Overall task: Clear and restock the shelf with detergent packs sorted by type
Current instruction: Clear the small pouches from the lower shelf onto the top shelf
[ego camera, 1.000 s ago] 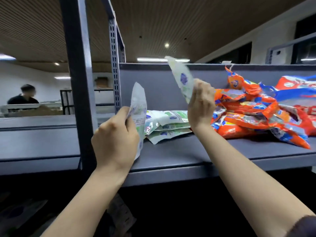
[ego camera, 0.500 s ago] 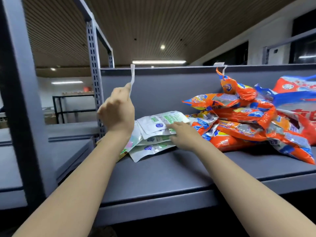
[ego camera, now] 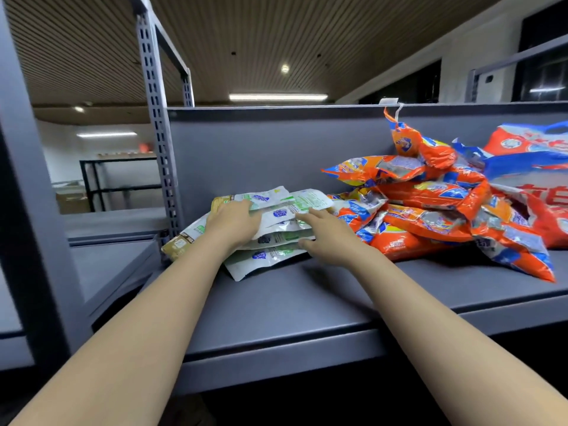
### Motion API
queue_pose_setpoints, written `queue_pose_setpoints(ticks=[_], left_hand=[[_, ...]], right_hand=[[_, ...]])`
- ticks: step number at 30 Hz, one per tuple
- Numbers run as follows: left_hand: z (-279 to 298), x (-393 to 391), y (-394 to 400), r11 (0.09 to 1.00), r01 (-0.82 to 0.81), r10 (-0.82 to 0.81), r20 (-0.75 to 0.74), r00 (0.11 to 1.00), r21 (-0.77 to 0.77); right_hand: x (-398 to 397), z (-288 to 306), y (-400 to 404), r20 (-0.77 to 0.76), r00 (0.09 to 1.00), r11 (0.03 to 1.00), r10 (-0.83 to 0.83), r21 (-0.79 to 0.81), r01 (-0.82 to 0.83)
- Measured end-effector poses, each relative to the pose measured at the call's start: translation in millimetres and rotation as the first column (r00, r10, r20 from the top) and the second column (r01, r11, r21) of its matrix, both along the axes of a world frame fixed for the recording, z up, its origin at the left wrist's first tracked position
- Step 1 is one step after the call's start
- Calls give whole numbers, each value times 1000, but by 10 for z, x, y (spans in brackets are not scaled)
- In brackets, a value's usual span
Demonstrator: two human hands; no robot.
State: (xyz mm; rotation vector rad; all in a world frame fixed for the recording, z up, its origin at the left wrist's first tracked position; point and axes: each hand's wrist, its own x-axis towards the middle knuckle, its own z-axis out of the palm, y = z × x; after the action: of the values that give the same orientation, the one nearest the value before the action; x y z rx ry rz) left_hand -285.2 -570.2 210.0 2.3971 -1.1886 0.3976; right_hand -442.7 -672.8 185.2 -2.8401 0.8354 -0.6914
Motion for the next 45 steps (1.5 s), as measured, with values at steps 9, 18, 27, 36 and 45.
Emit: queue_pose_setpoints(ticks=[9, 18, 27, 36, 45], left_hand=[[-38, -273, 510, 997, -82, 82, 62, 995, -11], [-182, -657, 1133, 993, -62, 76, 135, 988, -102], [-431, -1049, 2025, 970, 13, 12, 99, 995, -243], [-797, -967, 3079, 956, -78, 83, 8, 996, -284], [-1281, -200, 3928, 960, -241, 222, -137, 965, -142]], right_hand=[[-238, 12, 312, 63, 997, 999, -31, -18, 32], [-630, -76, 792, 111, 993, 994, -42, -100, 53], [-861, -256, 1495, 177, 983, 992, 43, -124, -21], [-749, -546, 2319, 136, 965, 974, 226, -21, -225], [-139, -932, 3225, 41, 944, 942, 327, 64, -329]])
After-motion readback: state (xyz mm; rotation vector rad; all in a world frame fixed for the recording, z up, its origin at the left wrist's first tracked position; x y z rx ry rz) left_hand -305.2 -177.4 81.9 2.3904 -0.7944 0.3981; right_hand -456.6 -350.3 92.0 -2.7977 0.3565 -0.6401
